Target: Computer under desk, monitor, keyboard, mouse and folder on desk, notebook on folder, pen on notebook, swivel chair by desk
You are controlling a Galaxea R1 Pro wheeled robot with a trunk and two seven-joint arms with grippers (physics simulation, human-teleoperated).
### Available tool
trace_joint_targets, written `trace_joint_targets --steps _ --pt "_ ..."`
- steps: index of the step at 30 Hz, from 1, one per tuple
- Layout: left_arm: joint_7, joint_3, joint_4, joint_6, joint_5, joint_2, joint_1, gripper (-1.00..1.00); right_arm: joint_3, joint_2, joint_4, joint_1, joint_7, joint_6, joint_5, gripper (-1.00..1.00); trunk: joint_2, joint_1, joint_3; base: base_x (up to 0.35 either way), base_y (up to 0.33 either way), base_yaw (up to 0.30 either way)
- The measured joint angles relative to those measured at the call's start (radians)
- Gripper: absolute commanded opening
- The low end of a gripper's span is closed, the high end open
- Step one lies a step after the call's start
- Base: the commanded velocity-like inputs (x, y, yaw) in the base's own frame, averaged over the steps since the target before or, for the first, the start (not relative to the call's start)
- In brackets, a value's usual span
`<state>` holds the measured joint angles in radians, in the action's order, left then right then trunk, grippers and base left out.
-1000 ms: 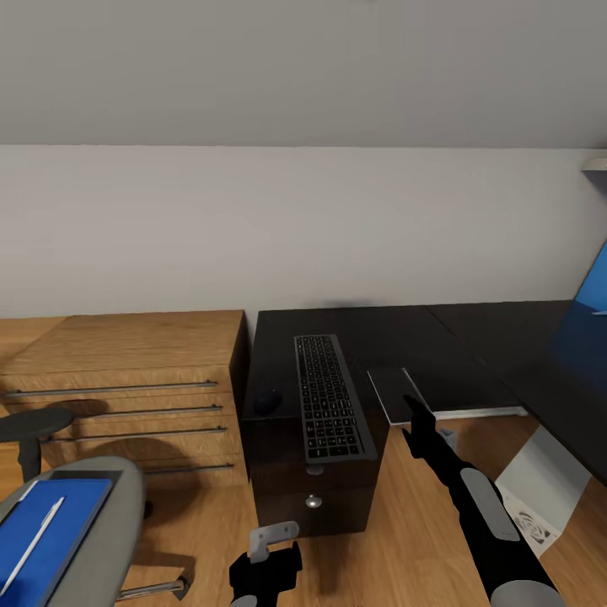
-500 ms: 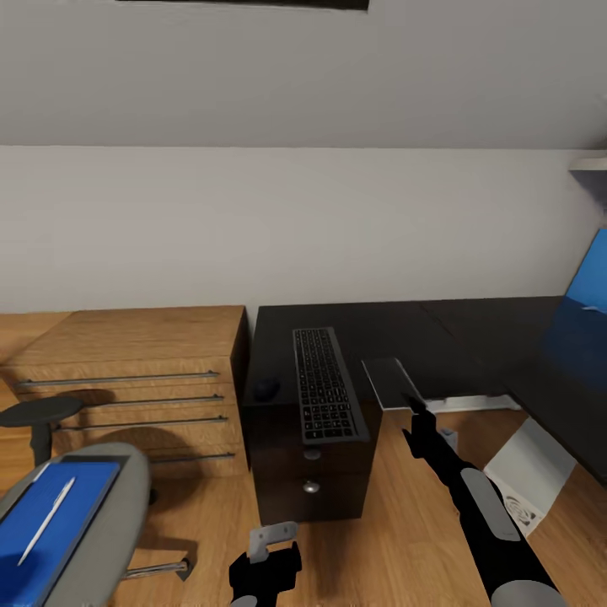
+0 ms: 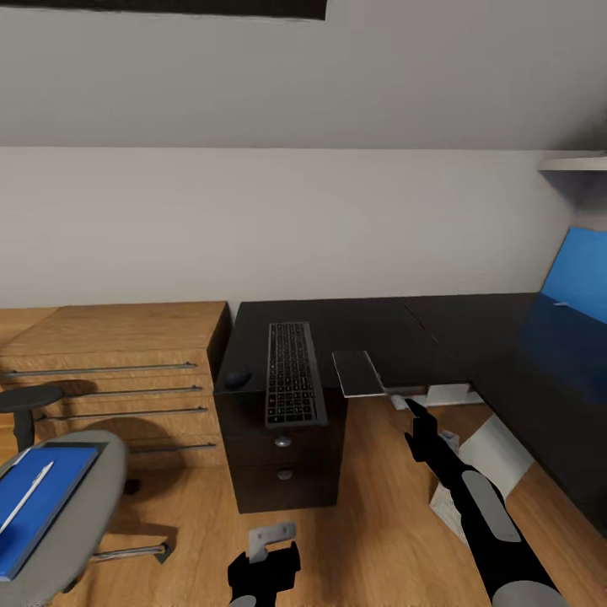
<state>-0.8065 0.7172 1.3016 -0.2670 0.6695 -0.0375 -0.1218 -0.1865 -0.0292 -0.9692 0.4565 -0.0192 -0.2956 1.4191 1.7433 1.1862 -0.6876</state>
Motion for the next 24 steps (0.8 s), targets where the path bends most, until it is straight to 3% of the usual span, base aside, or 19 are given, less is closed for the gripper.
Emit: trace_joint_targets --steps 11,17,22,23,24 --pt "0.000 -0.004 -0.001 0.001 -0.004 0.000 0.000 1.00 0.001 -0.003 0.006 0.000 0.000 0.001 -0.004 1.00 0.000 0.000 0.000 -0.063 -0.091 0.000" --pt "-0.001 -0.004 -0.001 0.001 -0.005 0.000 0.000 1.00 0.008 -0.019 0.089 0.001 0.017 0.005 -0.029 1.00 -0.028 -0.015 0.012 -0.006 -0.008 0.000" --pt "-0.001 -0.006 -0.002 0.001 -0.004 0.001 0.000 1.00 0.011 -0.020 0.158 0.004 0.047 0.006 -0.116 1.00 -0.063 -0.035 0.028 -0.001 -0.002 0.000" --pt "0.000 -0.007 -0.003 0.000 -0.003 0.002 0.000 1.00 0.011 -0.020 0.169 0.005 0.053 0.006 -0.144 1.00 -0.070 -0.038 0.031 0.000 0.000 0.000" --pt "0.000 -0.008 -0.007 -0.001 -0.002 0.002 0.000 1.00 0.012 -0.019 0.189 0.006 0.064 0.010 -0.209 1.00 -0.077 -0.042 0.034 0.000 0.000 0.000"
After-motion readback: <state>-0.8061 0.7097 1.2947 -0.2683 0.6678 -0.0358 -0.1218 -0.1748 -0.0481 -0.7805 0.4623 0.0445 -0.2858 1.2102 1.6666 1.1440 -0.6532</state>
